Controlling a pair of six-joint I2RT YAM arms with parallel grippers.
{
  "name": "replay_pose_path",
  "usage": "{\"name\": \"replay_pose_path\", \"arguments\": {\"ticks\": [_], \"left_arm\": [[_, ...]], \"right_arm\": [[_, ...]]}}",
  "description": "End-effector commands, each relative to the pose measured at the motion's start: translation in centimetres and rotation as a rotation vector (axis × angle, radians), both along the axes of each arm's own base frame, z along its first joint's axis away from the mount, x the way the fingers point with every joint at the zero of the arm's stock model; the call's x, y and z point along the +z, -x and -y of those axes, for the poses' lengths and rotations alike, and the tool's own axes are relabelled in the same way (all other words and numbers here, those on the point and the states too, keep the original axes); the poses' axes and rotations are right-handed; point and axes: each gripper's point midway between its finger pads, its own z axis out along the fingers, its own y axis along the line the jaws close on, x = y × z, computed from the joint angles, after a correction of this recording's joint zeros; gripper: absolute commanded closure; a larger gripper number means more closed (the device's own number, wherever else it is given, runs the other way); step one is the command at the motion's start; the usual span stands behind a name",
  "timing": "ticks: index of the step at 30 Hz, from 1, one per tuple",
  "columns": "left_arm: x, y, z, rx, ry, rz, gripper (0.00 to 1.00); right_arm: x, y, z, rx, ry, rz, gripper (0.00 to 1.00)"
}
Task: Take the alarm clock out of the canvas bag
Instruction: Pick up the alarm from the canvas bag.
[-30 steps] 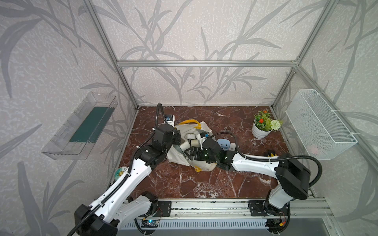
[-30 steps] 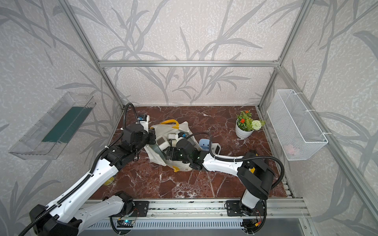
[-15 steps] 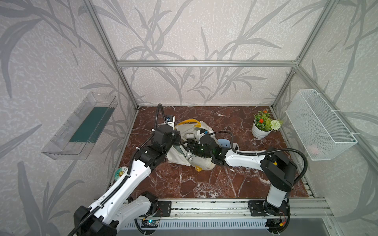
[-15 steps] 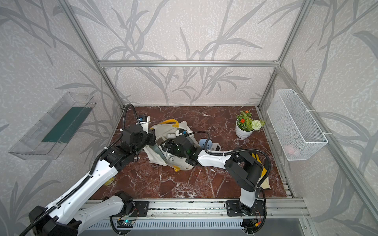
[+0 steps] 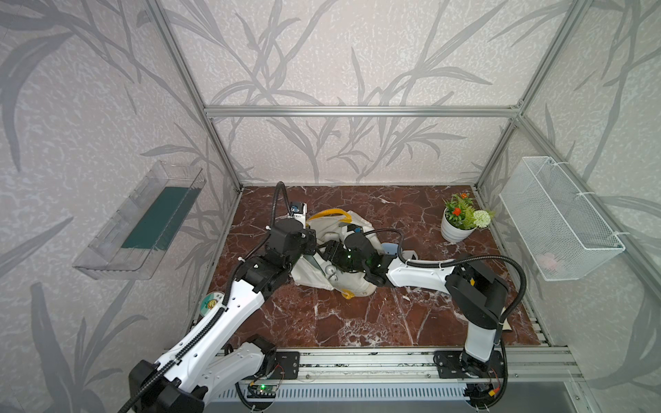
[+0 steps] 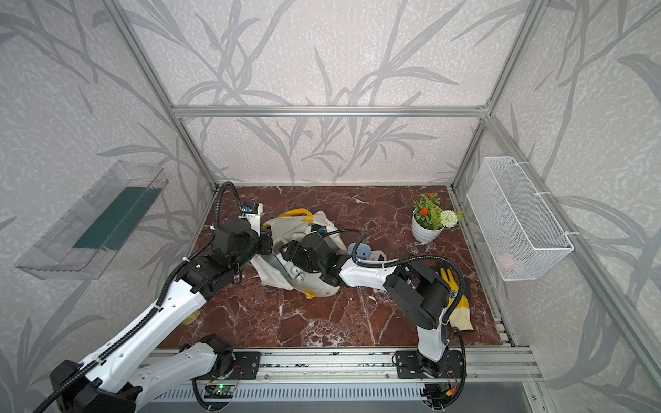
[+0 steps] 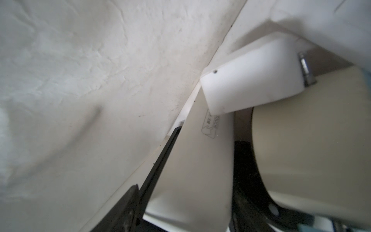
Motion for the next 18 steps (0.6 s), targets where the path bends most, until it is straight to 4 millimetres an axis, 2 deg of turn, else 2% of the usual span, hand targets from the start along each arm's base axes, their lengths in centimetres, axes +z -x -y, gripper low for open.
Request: {"name": "replay_pose_path", "arguments": {"ticks": [1,7,13,18], "left_arm": [[2.1,0.1,0.0,-0.003,0.027,0.074,1.00],[1.9,0.2,-0.1,0.002,0.023,0.071,1.00],[1.9,0.2,-0.2,0.007,0.022,0.071,1.00],[1.7,0.0,-0.4,0.020,0.010,0.058,1.00]], "right_arm": [[0.1,-0.5,-0.1,-0.009,-0.011,-0.018,0.38],[0.2,-0.4,0.4,-0.018,-0.007,-0.023,0.51],[1.0,-0.3,0.5,-0.007,-0.002,0.003,0.57],[2.6,-0.1,0.3,0.032,-0.002,0.060,0.63]]}}
